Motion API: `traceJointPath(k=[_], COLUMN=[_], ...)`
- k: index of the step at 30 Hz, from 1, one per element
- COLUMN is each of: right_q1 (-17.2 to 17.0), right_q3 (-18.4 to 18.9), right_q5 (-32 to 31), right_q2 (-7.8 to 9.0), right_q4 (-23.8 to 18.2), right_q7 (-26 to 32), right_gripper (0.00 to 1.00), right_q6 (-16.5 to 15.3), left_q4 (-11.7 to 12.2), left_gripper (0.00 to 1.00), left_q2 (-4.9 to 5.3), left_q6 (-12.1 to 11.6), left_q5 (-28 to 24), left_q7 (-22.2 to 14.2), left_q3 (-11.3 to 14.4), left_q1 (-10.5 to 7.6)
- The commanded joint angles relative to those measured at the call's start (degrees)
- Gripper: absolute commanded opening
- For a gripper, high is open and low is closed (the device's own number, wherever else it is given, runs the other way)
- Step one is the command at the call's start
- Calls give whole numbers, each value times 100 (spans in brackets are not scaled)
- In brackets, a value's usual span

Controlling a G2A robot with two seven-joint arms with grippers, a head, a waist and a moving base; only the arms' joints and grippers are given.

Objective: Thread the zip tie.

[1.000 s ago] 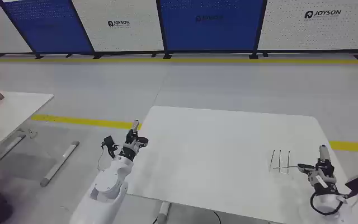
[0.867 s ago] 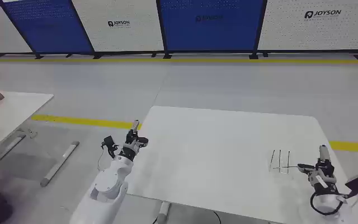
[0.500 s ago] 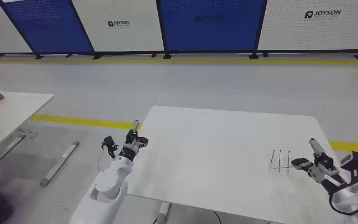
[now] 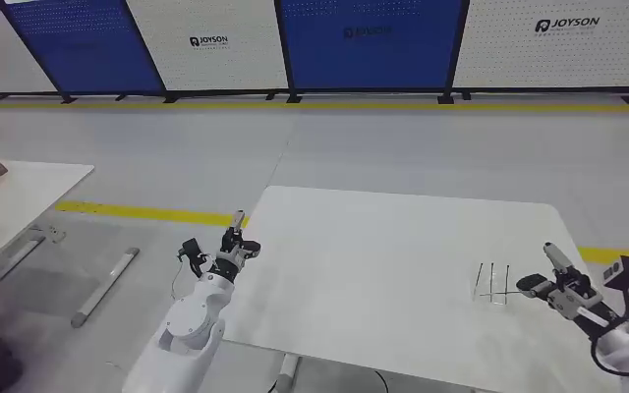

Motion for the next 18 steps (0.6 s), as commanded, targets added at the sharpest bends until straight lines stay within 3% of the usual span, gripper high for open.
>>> traceJointPath(k=[1,4,7,11,18], right_q1=[378,1137,1599,1896,2099], right_q3=[-59,-20,-82,-174,-171], right_q5=[235,-299,-729,-1392,-2129], right_q2=[91,245,336,452,617], right_q4=[409,1083,1515,1823,2351], right_q7=[1446,2414,2767,3158,3555], right_gripper=[100,100,100,100,100], right_q6=[852,1095,976,789,398], left_q4=[0,0,0,0,0], left_gripper=[100,100,100,100,100], left_q2=[0,0,0,0,0], left_q6=[0,0,0,0,0], left_q5=[0,0,0,0,0], left_q7=[0,0,0,0,0], left_q3=[0,0,0,0,0], left_q1=[0,0,0,0,0])
